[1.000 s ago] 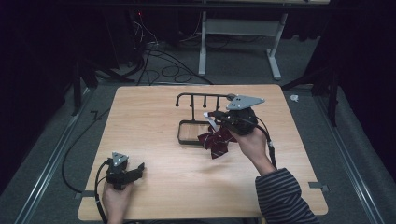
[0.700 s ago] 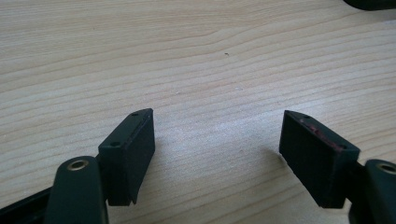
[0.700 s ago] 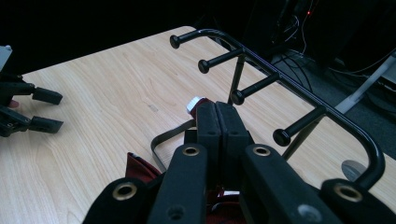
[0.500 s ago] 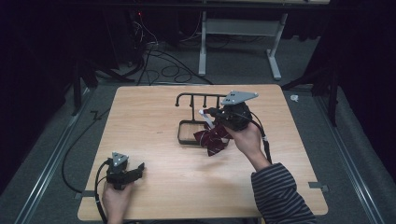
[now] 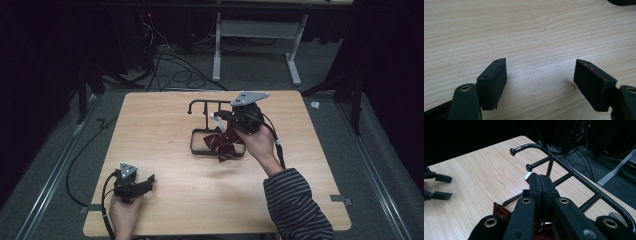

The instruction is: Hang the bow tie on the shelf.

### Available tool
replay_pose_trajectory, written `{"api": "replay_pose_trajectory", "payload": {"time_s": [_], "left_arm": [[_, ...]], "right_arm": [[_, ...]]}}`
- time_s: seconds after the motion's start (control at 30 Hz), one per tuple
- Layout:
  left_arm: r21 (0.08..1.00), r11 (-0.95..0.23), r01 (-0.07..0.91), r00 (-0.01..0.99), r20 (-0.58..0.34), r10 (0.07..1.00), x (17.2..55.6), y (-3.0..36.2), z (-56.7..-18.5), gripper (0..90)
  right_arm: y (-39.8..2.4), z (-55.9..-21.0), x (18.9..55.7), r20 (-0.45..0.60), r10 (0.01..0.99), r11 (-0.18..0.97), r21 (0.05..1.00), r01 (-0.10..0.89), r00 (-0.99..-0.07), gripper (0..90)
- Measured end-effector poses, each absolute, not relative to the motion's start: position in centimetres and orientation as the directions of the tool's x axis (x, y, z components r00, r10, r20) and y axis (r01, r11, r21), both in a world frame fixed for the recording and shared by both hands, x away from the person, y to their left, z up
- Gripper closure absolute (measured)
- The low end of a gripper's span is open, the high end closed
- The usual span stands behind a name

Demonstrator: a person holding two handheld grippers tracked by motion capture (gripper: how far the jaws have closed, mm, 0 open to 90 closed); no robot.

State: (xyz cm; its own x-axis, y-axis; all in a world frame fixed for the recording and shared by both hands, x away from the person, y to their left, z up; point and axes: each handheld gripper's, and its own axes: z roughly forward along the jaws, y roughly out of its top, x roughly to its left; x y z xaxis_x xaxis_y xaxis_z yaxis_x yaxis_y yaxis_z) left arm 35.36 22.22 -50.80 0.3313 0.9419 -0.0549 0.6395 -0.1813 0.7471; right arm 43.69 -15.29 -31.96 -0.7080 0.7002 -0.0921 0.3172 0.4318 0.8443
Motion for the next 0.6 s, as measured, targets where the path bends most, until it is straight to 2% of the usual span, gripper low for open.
{"api": "replay_pose_trajectory", "payload": {"time_s": [0.6], "left_arm": [[0.747,-0.18,0.639,0.331,-0.056,0.942,35.4,22.2,-50.8,27.2]], "right_arm": [[-15.0,-32.2,45.8,-0.078,0.734,0.413,0.839,0.354,-0.674,90.0]]}}
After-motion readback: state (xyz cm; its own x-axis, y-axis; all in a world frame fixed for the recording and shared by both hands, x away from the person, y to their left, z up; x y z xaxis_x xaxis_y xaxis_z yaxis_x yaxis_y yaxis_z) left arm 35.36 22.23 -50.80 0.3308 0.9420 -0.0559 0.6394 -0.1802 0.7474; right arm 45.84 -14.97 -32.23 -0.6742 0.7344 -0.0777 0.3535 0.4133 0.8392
